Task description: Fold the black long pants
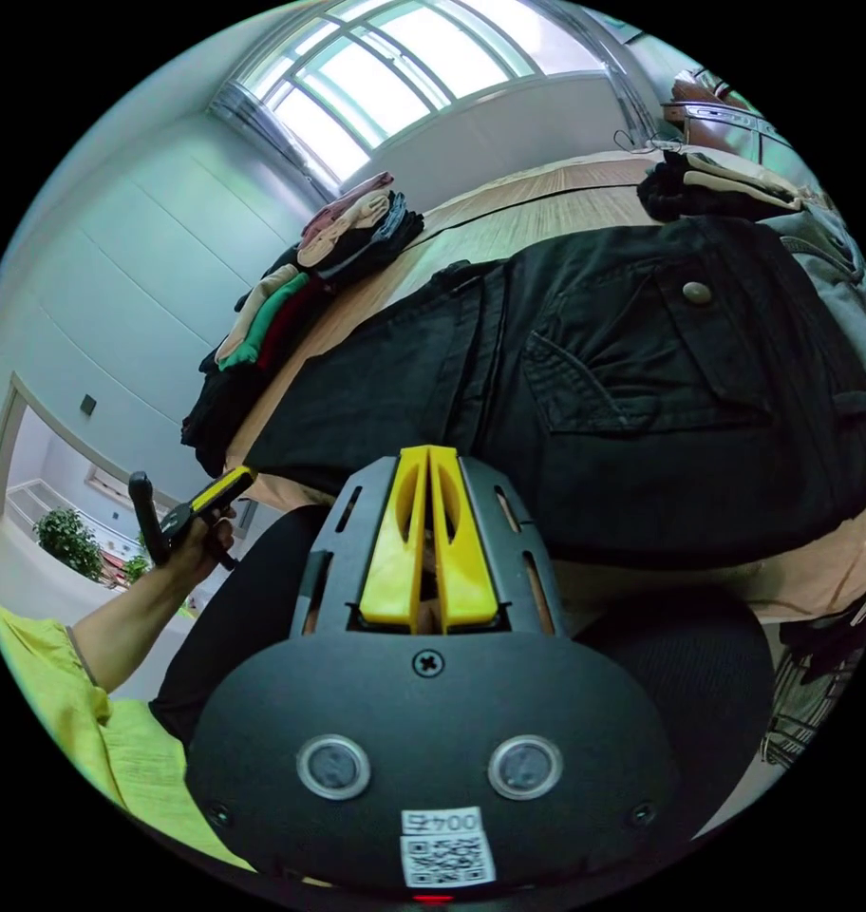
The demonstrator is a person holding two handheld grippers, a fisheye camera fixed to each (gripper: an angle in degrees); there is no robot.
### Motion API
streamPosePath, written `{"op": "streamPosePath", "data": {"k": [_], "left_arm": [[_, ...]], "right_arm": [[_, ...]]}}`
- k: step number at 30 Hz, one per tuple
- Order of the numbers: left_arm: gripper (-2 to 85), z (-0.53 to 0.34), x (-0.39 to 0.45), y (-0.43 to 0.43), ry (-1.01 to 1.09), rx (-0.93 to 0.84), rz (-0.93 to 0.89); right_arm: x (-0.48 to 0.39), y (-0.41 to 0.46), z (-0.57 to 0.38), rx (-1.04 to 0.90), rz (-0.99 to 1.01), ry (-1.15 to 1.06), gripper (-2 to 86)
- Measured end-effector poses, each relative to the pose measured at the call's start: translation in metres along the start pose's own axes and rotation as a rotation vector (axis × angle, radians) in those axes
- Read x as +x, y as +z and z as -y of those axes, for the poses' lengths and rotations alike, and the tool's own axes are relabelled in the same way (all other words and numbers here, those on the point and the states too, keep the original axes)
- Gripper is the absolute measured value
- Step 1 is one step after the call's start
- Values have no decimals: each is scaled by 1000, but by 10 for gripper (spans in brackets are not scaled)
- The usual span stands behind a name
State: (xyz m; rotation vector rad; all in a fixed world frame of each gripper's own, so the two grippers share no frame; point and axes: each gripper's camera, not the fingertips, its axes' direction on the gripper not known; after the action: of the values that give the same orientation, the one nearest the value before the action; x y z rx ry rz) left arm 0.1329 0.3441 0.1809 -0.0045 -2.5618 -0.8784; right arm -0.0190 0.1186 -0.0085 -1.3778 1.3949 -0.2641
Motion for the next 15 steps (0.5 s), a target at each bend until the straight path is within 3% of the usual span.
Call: {"op": "streamPosePath", "data": {"k": [8, 12, 15], "left_arm": [[7, -5, -15, -1, 82, -1, 78], [6, 1, -15, -8, 127, 11, 220], [7, 7, -39, -12, 74, 6, 195]], "right_arm": [[13, 17, -9, 3, 12, 2, -8], [16, 27, -11, 1, 4, -9, -8], [16, 35, -12, -3, -23, -30, -8]]}}
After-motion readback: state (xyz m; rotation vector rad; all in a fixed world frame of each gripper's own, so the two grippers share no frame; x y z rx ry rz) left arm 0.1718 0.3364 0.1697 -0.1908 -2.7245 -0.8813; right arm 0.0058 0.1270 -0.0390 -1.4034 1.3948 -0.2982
